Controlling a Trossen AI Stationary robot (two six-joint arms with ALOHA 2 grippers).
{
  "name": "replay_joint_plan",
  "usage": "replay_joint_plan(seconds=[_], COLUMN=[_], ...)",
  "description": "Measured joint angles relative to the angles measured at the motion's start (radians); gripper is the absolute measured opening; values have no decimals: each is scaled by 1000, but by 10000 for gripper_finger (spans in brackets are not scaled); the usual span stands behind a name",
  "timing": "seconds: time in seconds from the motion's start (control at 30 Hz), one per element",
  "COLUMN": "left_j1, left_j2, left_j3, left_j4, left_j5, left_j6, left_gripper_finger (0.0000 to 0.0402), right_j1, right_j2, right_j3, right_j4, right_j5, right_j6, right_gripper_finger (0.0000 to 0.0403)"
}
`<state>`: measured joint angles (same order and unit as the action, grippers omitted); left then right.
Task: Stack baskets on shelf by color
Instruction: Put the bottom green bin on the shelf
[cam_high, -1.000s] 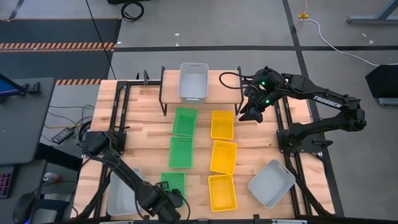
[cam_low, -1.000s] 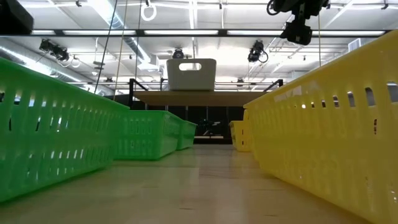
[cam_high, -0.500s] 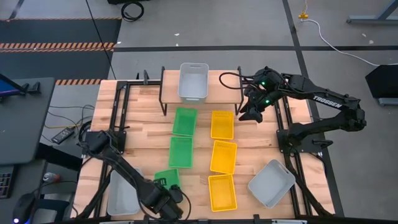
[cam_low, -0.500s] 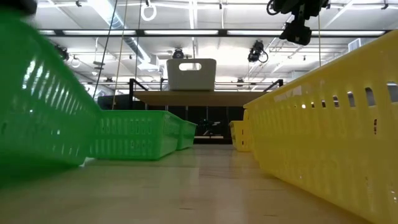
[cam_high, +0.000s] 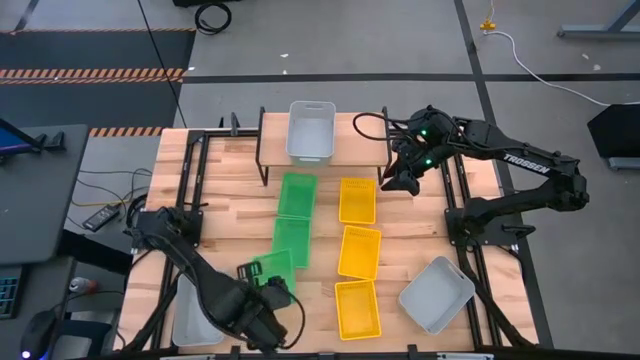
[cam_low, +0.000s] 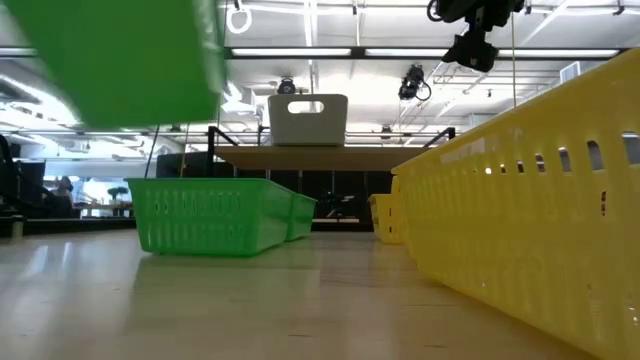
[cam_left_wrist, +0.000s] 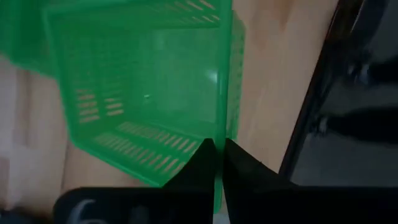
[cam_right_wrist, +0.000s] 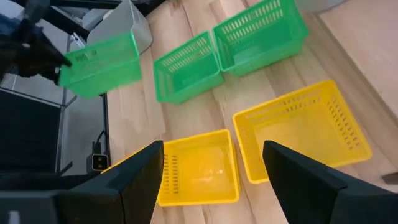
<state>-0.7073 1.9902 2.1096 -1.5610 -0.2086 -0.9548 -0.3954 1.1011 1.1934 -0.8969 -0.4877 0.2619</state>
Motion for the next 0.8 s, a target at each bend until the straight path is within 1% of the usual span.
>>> replay_joint_plan(seconds=[0.07,0.23,0.33,0.53,0.67,0.8], left_j1=[26,104,173,322,417,495], left_j2=[-5,-10,-11,-10,-20,-81], left_j3=[51,173,216,226,226,224], left_j4=[-20,-10,-9,-10,-10,-10], left_j5=[-35,-152,-166,-165,-171,-242], left_j6=[-2,75,181,454,615,734], left_gripper_finger=[13,13,13,13,13,13], right_j1=[0,0,1,2,2,0], right_j2=[0,0,0,0,0,-1], right_j3=[0,0,0,0,0,0], right_j4=[7,6,6,-3,-46,-112], right_j5=[0,0,-3,-4,-4,-4], right_j6=[0,52,60,61,60,57], right_gripper_finger=[279,279,279,279,279,279])
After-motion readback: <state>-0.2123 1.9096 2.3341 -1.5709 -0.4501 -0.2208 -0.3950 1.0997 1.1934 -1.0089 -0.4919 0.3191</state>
